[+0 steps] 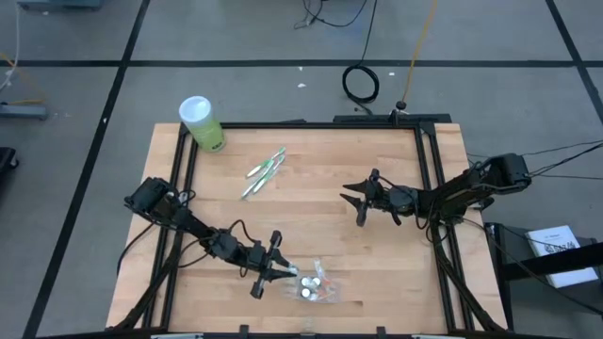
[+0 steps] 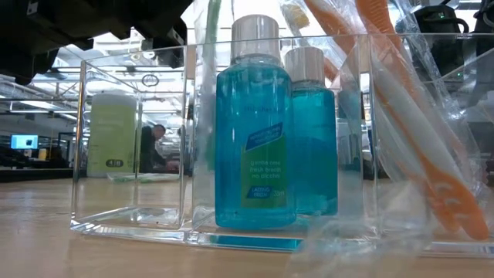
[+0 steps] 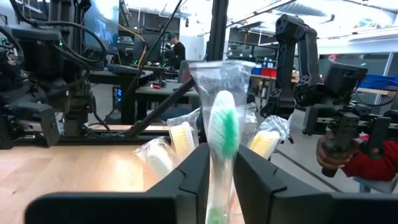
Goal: Pick & Place toothbrushing station
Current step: Put the green toothbrush into the transparent organizer
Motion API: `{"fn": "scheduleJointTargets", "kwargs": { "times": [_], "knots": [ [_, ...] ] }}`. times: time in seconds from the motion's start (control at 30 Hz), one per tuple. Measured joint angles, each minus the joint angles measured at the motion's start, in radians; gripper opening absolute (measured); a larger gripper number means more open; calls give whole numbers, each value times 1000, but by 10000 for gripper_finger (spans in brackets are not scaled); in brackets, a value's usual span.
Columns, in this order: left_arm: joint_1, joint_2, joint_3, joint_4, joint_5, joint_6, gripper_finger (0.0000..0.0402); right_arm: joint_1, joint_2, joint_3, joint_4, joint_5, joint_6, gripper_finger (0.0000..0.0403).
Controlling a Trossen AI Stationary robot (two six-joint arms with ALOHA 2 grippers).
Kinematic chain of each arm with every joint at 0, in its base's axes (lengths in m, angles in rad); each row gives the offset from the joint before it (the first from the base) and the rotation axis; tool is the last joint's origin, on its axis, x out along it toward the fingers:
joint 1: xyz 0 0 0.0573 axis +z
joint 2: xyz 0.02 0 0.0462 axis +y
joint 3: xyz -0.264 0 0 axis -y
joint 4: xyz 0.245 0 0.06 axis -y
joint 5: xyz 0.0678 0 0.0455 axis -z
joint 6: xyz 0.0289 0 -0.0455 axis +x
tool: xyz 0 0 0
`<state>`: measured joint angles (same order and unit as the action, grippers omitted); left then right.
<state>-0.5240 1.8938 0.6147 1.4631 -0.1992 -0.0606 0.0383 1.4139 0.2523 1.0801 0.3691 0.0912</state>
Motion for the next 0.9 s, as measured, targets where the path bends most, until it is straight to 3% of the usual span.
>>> {"fn": "scheduleJointTargets", "kwargs": {
  "times": [0.47, 0.73, 0.9],
  "knots": [
    [14, -1, 0, -16, -13, -50, 78, 0, 0, 0, 0, 0, 1, 130],
    [19, -1, 0, -61, -95, -88, 80, 0, 0, 0, 0, 0, 1, 130],
    [18, -1, 0, -54, -95, -111, 117, 0, 0, 0, -4, 0, 0, 130]
  ]
}}
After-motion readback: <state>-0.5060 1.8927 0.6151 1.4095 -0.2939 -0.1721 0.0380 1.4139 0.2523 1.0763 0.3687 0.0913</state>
